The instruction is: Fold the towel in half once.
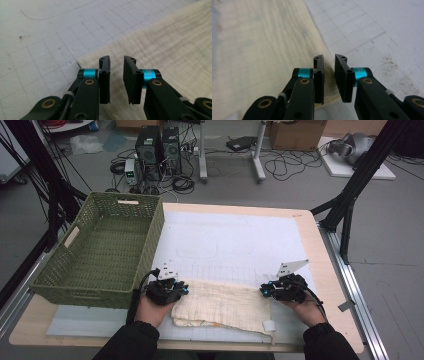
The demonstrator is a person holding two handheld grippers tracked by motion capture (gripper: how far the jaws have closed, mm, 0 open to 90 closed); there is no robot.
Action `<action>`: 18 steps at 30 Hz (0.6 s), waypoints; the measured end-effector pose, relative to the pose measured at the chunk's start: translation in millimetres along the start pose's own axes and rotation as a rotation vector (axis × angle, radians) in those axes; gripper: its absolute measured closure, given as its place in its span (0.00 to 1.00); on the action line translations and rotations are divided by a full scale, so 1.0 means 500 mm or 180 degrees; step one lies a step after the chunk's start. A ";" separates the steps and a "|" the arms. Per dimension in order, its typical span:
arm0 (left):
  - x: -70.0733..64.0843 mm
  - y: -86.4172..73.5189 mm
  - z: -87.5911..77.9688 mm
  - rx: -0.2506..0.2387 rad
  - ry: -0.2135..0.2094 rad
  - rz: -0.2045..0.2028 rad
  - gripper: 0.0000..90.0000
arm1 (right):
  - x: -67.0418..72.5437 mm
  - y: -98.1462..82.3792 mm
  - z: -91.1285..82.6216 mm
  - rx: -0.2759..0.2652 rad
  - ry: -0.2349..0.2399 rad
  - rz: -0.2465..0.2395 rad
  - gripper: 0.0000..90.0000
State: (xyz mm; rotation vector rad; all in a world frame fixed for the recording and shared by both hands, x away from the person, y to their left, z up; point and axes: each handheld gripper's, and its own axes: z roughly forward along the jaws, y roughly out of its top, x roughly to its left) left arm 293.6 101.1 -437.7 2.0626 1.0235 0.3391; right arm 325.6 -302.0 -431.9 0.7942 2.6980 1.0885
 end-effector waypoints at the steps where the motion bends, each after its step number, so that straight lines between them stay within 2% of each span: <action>1: 0.000 -0.002 0.002 0.0047 -0.0003 0.0020 0.84 | -0.005 -0.001 0.004 0.0042 -0.0062 -0.0009 0.88; 3: -0.001 -0.006 0.004 0.0055 0.0004 0.0033 0.83 | -0.016 -0.002 0.009 0.0019 -0.0021 0.0079 0.88; 6: 0.000 -0.004 0.001 0.0019 0.0011 0.0050 0.83 | -0.017 -0.002 0.006 -0.0013 0.0002 0.0075 0.86; 8: 0.004 0.000 -0.004 -0.0078 0.0038 0.0021 0.83 | -0.014 -0.002 -0.002 -0.0082 0.0019 0.0072 0.83; 10: 0.009 0.004 -0.005 -0.0136 0.0102 -0.0008 0.82 | -0.018 -0.003 -0.011 -0.0189 0.0064 0.0144 0.77; 12: 0.017 0.007 -0.003 -0.0193 0.0172 -0.0077 0.79 | -0.022 -0.006 -0.015 -0.0182 0.0067 0.0188 0.75; 14: 0.022 0.007 0.003 -0.0179 0.0316 -0.0096 0.72 | -0.025 -0.009 -0.012 -0.0170 0.0125 0.0228 0.71; 15: 0.023 0.007 0.007 -0.0148 0.0342 -0.0108 0.69 | -0.024 -0.010 -0.009 -0.0148 0.0148 0.0219 0.70; 17: 0.024 0.007 0.016 -0.0091 0.0319 -0.0122 0.66 | -0.020 -0.008 -0.002 -0.0101 0.0198 0.0195 0.72; 18: 0.025 0.007 0.021 -0.0068 0.0305 -0.0169 0.66 | -0.017 -0.007 0.003 -0.0057 0.0213 0.0157 0.75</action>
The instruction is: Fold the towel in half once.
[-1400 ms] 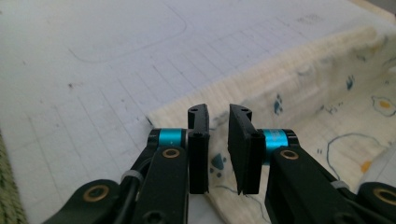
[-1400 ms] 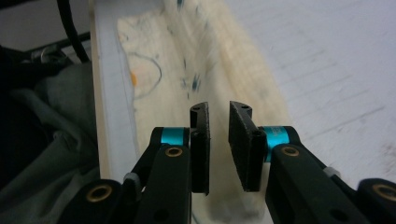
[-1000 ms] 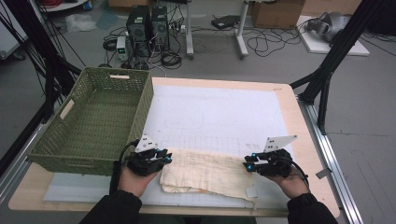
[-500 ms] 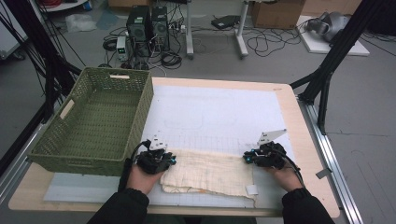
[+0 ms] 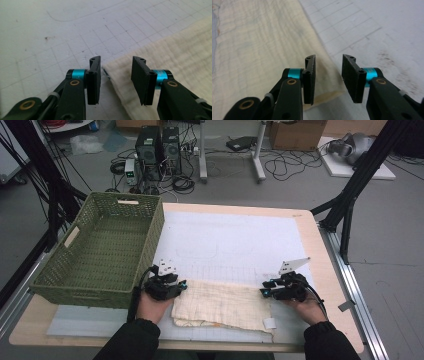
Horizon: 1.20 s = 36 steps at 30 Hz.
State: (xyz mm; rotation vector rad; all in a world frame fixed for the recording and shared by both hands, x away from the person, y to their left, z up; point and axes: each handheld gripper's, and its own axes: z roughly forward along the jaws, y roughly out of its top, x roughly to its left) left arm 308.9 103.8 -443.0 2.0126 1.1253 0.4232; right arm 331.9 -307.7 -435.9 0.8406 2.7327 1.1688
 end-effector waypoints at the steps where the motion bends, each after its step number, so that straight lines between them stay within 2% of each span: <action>1: 0.001 0.000 0.004 0.0035 -0.0027 -0.0034 0.66 | 0.002 0.001 0.004 0.0063 0.0017 -0.0037 0.80; 2: 0.001 -0.001 0.005 0.0039 -0.0020 -0.0019 0.69 | 0.005 0.001 0.007 0.0083 0.0031 -0.0041 0.85; 3: 0.001 -0.001 0.003 0.0024 -0.0076 0.0011 0.76 | 0.004 0.002 0.007 0.0089 0.0053 -0.0071 0.91; 4: 0.000 0.000 0.003 0.0023 -0.0088 0.0024 0.91 | 0.004 0.002 0.006 0.0094 0.0049 -0.0075 0.93; 5: -0.001 0.001 0.001 0.0013 -0.0099 0.0028 0.95 | 0.001 0.002 0.004 0.0101 0.0035 -0.0059 0.94; 7: -0.003 0.005 -0.005 -0.0087 -0.0105 0.0017 0.96 | -0.001 0.003 -0.002 0.0074 -0.0026 -0.0011 0.95; 9: -0.004 0.011 -0.009 -0.0209 -0.0104 -0.0058 0.96 | -0.007 0.007 -0.013 -0.0008 -0.0086 0.0020 0.95; 12: -0.004 0.026 -0.010 -0.0304 -0.0088 -0.0111 0.96 | -0.019 0.018 -0.028 -0.0085 -0.0219 0.0063 0.95; 15: -0.001 0.035 0.002 -0.0284 -0.0064 -0.0119 0.96 | -0.034 0.027 -0.034 -0.0164 -0.0315 0.0104 0.95; 16: 0.003 0.036 0.008 -0.0252 -0.0063 -0.0131 0.96 | -0.040 0.027 -0.031 -0.0168 -0.0305 0.0147 0.95; 18: 0.010 0.033 0.020 -0.0166 -0.0064 -0.0165 0.96 | -0.049 0.024 -0.016 -0.0044 -0.0287 0.0181 0.95; 21: 0.010 0.030 0.026 -0.0119 -0.0084 -0.0115 0.93 | -0.053 0.019 -0.001 0.0070 -0.0219 0.0184 0.91; 22: 0.011 0.031 0.024 -0.0149 -0.0078 -0.0120 0.90 | -0.053 0.020 -0.002 0.0044 -0.0248 0.0151 0.87; 23: 0.012 0.032 0.023 -0.0192 -0.0050 -0.0153 0.83 | -0.051 0.020 -0.007 -0.0010 -0.0266 0.0182 0.82; 25: 0.015 0.033 0.022 -0.0233 -0.0066 -0.0175 0.77 | -0.052 0.020 -0.015 -0.0131 -0.0206 0.0230 0.79; 28: 0.012 0.033 0.022 -0.0234 -0.0145 -0.0184 0.74 | -0.052 0.017 -0.021 -0.0166 -0.0231 0.0275 0.71; 32: 0.010 0.033 0.018 -0.0279 -0.0202 -0.0156 0.72 | -0.041 0.015 -0.024 -0.0300 -0.0200 0.0202 0.67; 36: 0.009 0.034 0.013 -0.0304 -0.0231 -0.0136 0.72 | -0.029 0.007 -0.020 -0.0312 -0.0221 0.0170 0.63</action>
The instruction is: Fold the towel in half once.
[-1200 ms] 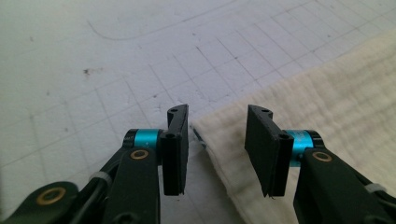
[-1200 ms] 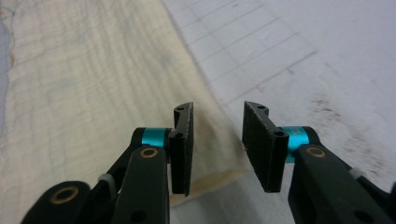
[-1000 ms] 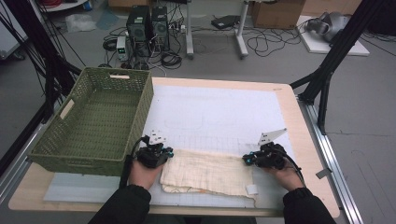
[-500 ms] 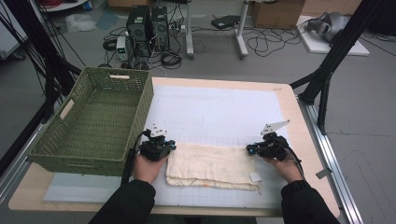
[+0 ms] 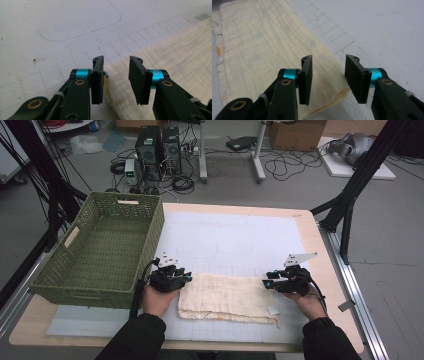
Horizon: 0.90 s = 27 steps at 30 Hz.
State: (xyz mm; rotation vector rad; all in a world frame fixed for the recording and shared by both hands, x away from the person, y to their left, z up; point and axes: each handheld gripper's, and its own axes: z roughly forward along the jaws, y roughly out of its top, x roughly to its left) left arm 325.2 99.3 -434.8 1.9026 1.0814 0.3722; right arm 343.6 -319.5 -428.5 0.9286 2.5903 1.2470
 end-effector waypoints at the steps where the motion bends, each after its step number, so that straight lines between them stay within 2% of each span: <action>1: 0.000 0.001 -0.001 -0.0017 -0.0012 -0.0015 0.72 | 0.001 -0.003 0.000 -0.0009 -0.0001 0.0008 0.62; 7: 0.002 0.001 -0.002 0.0028 -0.0011 0.0060 0.72 | 0.008 -0.009 -0.004 -0.0058 0.0000 0.0021 0.60; 12: 0.001 0.001 -0.003 -0.0002 -0.0061 0.0058 0.73 | 0.014 -0.007 -0.004 -0.0131 0.0010 0.0019 0.60; 20: 0.000 0.000 -0.008 -0.0032 -0.0030 0.0052 0.73 | 0.016 -0.006 -0.010 -0.0215 0.0009 0.0027 0.58; 27: 0.000 0.000 -0.008 -0.0016 -0.0016 0.0059 0.73 | 0.018 -0.005 -0.009 -0.0196 0.0016 0.0010 0.58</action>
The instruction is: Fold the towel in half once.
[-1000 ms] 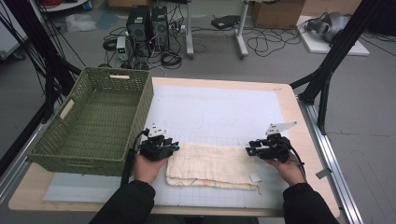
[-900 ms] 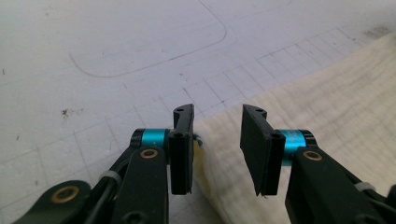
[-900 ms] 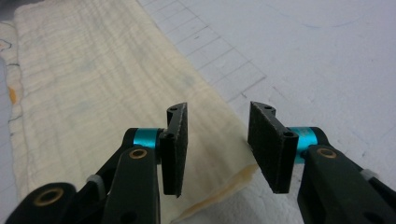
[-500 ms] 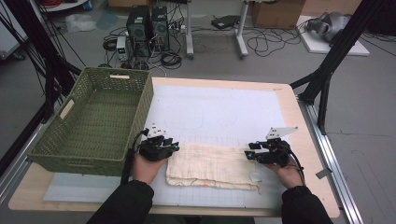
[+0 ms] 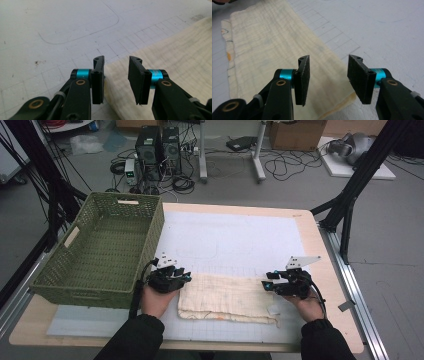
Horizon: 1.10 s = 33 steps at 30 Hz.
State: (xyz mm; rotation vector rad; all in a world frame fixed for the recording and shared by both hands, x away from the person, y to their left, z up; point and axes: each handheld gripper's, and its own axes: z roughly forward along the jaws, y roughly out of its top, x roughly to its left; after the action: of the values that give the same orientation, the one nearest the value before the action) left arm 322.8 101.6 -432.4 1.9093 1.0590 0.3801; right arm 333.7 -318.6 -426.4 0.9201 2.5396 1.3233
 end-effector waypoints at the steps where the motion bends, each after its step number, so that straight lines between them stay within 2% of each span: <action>1: 0.000 0.000 0.000 -0.0005 0.0009 -0.0003 0.73 | 0.000 0.000 0.001 0.0005 0.0000 0.0002 0.59; 3: 0.001 0.000 0.000 -0.0013 0.0025 -0.0014 0.73 | 0.000 0.000 0.002 0.0024 -0.0044 -0.0023 0.59; 16: 0.002 0.000 0.001 -0.0026 0.0036 -0.0010 0.73 | -0.005 -0.001 0.007 0.0061 -0.0089 -0.0012 0.58; 33: 0.002 -0.001 0.004 -0.0005 0.0060 -0.0013 0.73 | -0.003 0.001 0.008 0.0062 -0.0090 -0.0032 0.58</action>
State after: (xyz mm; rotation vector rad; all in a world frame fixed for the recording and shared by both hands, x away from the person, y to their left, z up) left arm 324.6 101.6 -434.2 1.9053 1.0748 0.3971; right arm 336.6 -316.7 -428.8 0.9219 2.5370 1.2757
